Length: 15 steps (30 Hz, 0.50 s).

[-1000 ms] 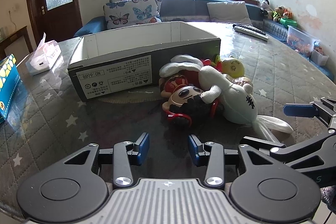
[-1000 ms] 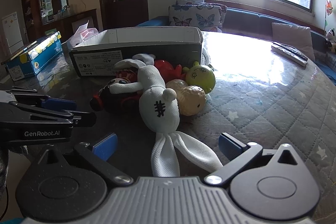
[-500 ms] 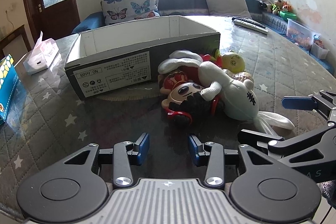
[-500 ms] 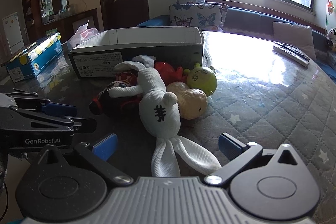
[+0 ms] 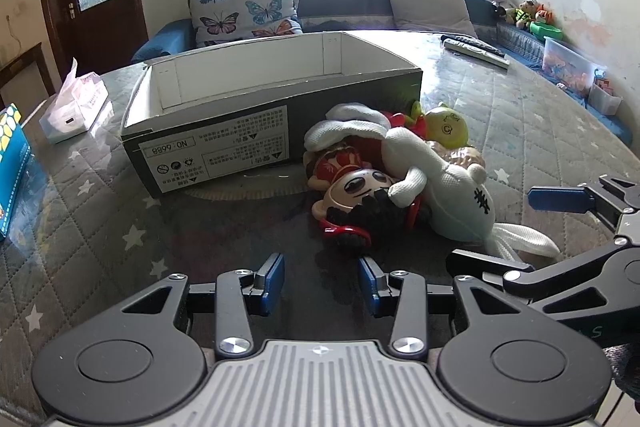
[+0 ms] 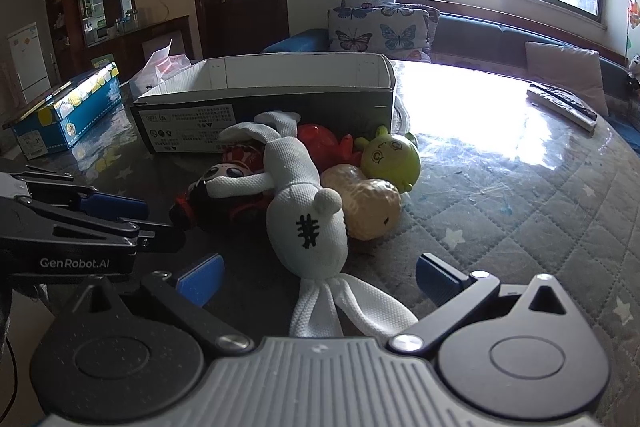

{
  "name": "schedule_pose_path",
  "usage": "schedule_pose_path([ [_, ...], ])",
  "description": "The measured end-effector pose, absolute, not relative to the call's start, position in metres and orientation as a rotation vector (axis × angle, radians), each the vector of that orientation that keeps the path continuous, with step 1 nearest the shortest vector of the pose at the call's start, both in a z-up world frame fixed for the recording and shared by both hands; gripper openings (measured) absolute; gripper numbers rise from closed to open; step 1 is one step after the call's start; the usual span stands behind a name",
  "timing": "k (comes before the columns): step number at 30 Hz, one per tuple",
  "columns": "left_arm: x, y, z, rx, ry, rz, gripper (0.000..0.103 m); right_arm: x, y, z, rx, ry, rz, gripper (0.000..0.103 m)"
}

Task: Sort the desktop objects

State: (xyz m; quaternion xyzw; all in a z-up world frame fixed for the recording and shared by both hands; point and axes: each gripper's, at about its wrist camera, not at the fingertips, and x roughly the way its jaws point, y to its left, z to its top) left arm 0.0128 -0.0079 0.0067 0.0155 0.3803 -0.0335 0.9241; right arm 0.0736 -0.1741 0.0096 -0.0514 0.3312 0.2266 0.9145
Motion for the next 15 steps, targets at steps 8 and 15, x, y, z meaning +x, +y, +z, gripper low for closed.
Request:
schedule_pose_path([
  [8,0.012,-0.008,0.018,0.032,0.764,-0.103,0.043,0.078,-0.172,0.016,-0.122,0.669,0.492,0.100],
  [15,0.012,-0.003,0.037,-0.027,0.744,-0.140,0.043,0.084,-0.174,0.018,-0.104,0.669,0.505,0.095],
])
